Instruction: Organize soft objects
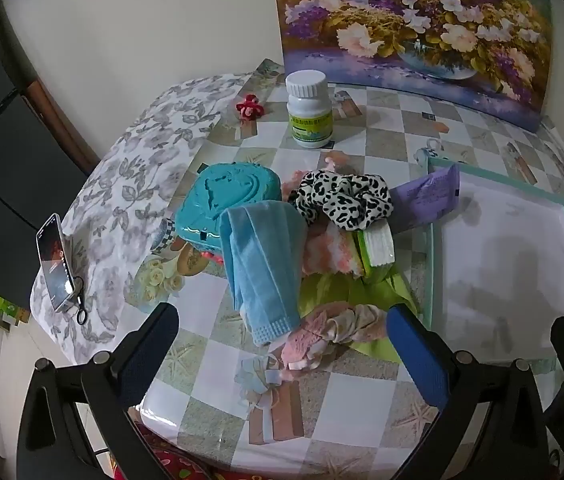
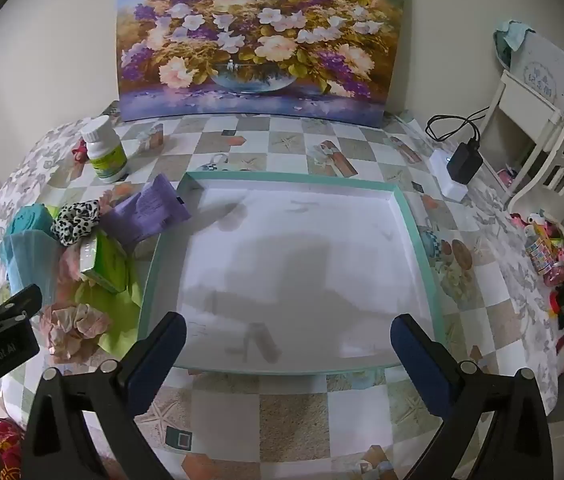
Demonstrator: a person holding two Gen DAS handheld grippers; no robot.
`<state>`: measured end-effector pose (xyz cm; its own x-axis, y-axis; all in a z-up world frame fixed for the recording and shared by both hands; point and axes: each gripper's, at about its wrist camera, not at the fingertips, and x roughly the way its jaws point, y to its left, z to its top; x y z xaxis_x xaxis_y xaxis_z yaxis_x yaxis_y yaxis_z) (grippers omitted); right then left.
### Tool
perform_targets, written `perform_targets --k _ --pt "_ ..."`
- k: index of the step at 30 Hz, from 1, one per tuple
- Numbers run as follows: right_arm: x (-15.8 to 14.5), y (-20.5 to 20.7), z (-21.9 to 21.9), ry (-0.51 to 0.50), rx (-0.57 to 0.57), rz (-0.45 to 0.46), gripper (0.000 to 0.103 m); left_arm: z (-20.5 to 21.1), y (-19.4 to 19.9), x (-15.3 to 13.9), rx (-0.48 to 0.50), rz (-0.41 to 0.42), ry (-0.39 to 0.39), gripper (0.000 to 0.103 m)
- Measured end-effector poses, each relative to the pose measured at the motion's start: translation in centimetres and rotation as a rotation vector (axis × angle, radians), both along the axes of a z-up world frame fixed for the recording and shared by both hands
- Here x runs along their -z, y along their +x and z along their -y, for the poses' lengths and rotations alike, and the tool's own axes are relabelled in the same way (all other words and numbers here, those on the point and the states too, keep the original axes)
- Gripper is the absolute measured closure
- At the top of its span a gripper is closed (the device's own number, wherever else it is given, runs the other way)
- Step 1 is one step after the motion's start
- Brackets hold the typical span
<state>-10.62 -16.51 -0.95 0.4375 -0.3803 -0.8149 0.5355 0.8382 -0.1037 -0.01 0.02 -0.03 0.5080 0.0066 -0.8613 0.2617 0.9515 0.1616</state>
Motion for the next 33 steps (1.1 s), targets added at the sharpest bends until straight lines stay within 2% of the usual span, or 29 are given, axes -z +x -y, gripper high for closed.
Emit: perform_targets --k 33 --pt "-0.04 -0.04 0.2 0.008 -0.001 0.002 0.0 -0.92 0.59 0.77 -0.044 -0.057 -0.009 0.0"
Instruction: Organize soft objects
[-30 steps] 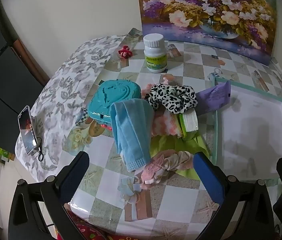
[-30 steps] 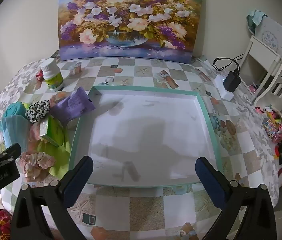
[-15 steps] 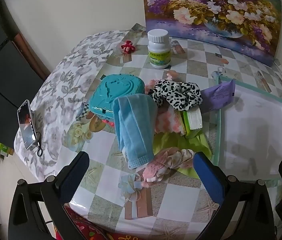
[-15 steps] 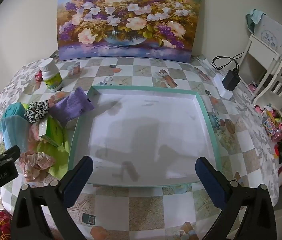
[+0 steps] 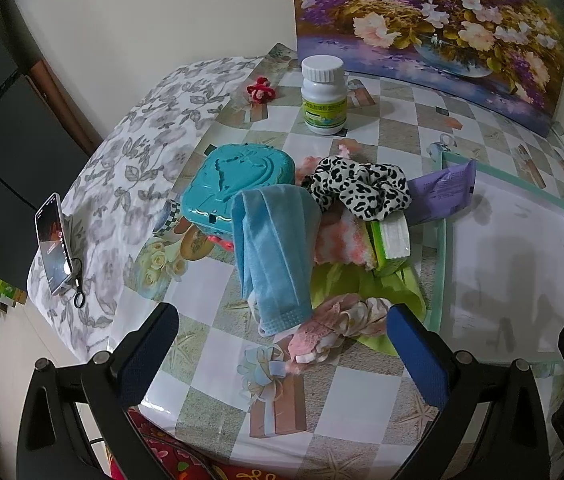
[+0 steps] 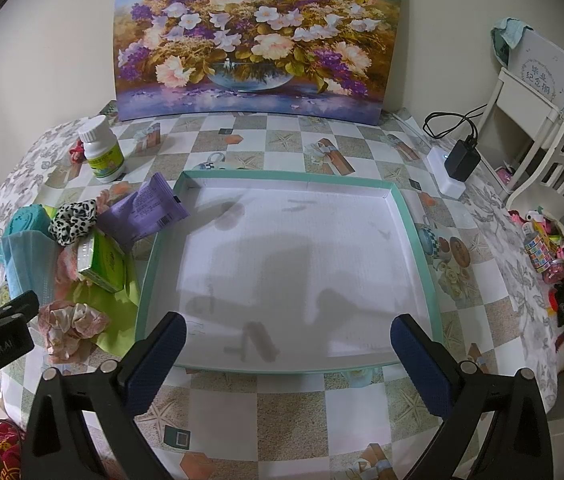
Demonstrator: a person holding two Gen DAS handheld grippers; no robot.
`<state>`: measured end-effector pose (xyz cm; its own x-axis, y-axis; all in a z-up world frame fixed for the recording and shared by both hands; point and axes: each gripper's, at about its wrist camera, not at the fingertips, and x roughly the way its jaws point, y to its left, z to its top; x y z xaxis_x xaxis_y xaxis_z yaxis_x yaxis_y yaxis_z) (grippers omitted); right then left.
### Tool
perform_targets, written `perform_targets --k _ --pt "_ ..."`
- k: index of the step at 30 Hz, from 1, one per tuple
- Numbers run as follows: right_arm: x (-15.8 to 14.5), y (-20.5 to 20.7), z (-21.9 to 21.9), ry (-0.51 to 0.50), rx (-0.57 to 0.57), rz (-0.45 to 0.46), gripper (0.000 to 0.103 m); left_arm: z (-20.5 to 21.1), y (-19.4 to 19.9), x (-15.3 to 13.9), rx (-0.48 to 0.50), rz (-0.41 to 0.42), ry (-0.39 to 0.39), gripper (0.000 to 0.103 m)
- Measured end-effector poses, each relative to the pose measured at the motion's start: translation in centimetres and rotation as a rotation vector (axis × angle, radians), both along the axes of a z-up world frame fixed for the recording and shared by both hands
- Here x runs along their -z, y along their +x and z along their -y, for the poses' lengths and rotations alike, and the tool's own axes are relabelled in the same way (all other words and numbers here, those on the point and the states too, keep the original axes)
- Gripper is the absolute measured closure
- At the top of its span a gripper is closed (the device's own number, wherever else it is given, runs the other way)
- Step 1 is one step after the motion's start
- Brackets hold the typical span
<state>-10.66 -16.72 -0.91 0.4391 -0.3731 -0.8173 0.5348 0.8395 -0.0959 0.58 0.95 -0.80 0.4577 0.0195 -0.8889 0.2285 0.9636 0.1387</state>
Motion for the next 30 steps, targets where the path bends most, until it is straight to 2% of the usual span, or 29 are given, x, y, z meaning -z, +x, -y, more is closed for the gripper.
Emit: perform_targets --k 30 --pt "0.14 0.07 -0.06 0.0 0.0 -0.003 0.0 -0.72 0.05 0.17 -0.009 -0.005 -0.006 0.0"
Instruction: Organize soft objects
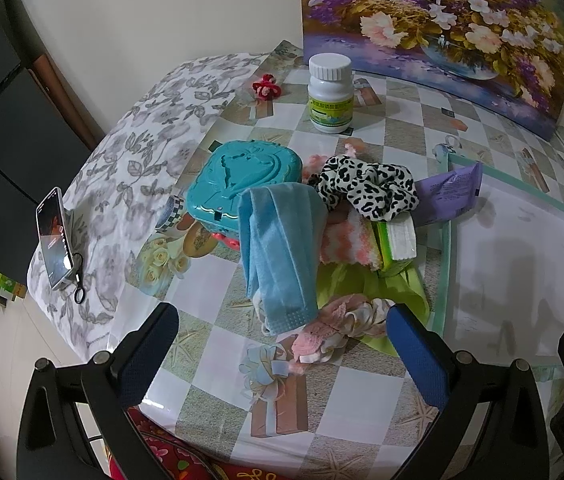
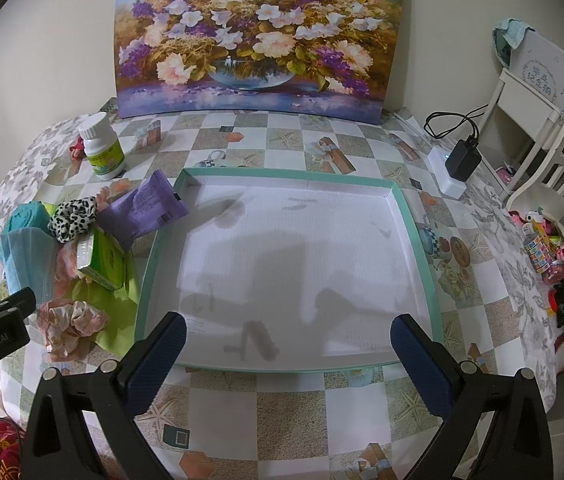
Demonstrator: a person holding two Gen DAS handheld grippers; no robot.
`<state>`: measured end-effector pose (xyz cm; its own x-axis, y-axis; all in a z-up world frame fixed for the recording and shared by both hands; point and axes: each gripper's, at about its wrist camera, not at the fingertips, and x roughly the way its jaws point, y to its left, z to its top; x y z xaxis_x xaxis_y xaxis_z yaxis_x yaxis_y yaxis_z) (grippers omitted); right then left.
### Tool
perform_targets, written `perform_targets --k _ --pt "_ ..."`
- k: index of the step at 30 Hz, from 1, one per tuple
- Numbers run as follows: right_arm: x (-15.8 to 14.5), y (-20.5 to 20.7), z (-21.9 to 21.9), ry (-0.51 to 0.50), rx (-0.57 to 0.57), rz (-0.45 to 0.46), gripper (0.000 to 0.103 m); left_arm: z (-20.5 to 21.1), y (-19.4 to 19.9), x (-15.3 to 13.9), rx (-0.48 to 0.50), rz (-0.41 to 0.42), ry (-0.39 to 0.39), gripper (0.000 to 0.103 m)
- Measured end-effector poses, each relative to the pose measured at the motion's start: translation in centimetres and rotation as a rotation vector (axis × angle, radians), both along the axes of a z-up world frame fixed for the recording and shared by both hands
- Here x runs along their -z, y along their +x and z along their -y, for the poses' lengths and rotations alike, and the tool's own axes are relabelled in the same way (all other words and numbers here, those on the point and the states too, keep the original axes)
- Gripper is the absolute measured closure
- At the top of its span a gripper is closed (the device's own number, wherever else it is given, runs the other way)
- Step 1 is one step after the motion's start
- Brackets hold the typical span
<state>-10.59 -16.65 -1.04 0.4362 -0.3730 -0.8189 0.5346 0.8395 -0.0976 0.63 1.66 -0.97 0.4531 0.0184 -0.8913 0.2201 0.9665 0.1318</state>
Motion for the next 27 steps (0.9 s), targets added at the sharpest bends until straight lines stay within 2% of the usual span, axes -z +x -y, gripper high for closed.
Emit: perform_targets --k 18,27 --pt "0.1 0.0 0.0 0.0 0.0 -0.002 0.0 -0.2 0.4 0.0 -0.024 -0.01 -0.012 0.0" --pt "0.1 0.1 0.0 0.001 -0.007 -0.004 0.0 -1.2 1.0 -0.3 -0.062 -0.017 -0.06 0.0"
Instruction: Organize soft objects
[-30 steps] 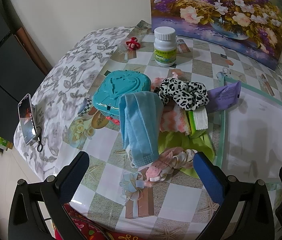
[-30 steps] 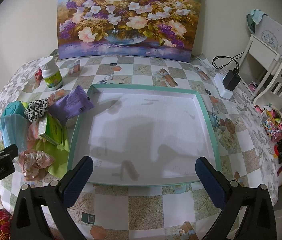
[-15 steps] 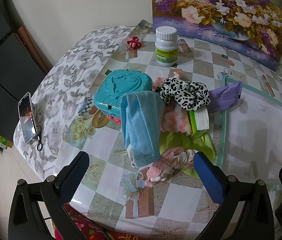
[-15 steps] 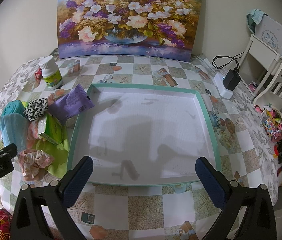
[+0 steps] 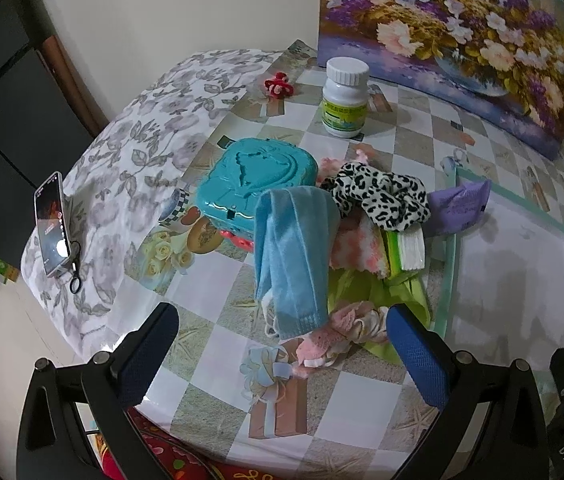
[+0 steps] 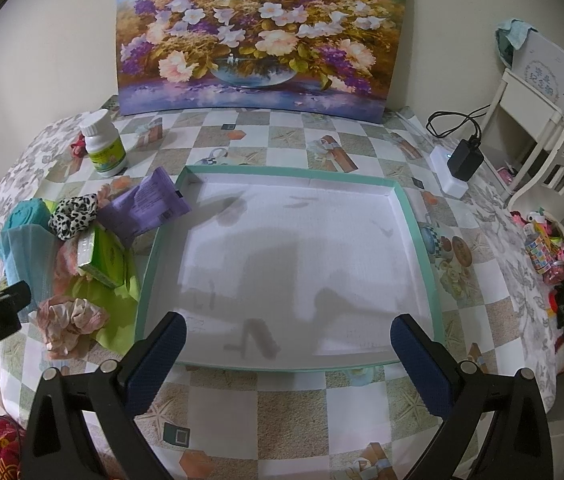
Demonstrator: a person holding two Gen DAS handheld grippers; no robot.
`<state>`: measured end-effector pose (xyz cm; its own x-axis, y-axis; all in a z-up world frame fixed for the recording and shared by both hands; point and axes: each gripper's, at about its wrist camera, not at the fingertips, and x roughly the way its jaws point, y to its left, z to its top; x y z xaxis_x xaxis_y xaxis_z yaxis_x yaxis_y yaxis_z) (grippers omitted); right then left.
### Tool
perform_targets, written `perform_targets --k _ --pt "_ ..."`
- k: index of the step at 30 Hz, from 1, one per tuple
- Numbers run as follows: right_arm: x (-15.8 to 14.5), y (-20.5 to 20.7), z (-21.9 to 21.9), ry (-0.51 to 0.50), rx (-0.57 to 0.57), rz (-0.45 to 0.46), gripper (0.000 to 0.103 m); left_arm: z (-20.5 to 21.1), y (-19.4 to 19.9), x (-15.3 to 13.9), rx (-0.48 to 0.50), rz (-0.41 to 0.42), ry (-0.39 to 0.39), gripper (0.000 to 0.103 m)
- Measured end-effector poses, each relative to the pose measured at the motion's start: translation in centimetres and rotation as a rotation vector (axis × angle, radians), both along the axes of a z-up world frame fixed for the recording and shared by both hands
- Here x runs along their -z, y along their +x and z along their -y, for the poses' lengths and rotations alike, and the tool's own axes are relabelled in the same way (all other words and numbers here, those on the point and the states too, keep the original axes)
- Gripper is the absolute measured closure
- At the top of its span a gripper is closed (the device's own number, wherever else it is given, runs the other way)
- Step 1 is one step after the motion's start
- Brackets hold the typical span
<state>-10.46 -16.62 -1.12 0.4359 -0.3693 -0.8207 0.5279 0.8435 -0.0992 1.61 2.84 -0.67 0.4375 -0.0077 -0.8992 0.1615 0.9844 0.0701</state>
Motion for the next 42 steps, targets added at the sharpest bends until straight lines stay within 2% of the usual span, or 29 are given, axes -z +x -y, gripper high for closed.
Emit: perform_targets --k 6,11,18,22,28,37,38,42 --pt "0.1 0.6 -0.7 0.012 -0.046 0.007 0.0 -2.2 1.1 0.0 -0.08 -0.006 -0.038 0.0" --pt "0.9 2.6 -2.7 0.102 -0.159 0.011 0.0 -4.9 2.2 0.6 -0.182 -0.011 -0.074 0.0" --pt "2.1 5.8 -6.5 0.193 -0.3 0.009 0.0 -7.0 3.6 2.2 -0.267 -0.043 -0.157 0.0" --pt "3.4 7.6 -9.4 0.187 -0.395 -0.038 0.0 -7.2 4.2 3.1 -0.26 -0.101 -0.18 0.0" --pt "5.4 9.3 -11.6 0.203 -0.48 -0.082 0.0 -6.6 4.6 3.0 -0.212 -0.119 -0.202 0.0" --pt "6.6 10.7 -12.1 0.264 -0.508 -0.073 0.0 -6.3 5.1 3.5 -0.195 -0.144 -0.243 0.0" --pt "6.8 10.8 -12.0 0.273 -0.506 -0.074 0.002 -6.0 5.2 3.6 -0.182 -0.152 -0.257 0.0" --pt "7.6 11.3 -11.5 0.32 -0.506 -0.091 0.028 -5.1 5.2 3.7 -0.132 -0.165 -0.299 0.003"
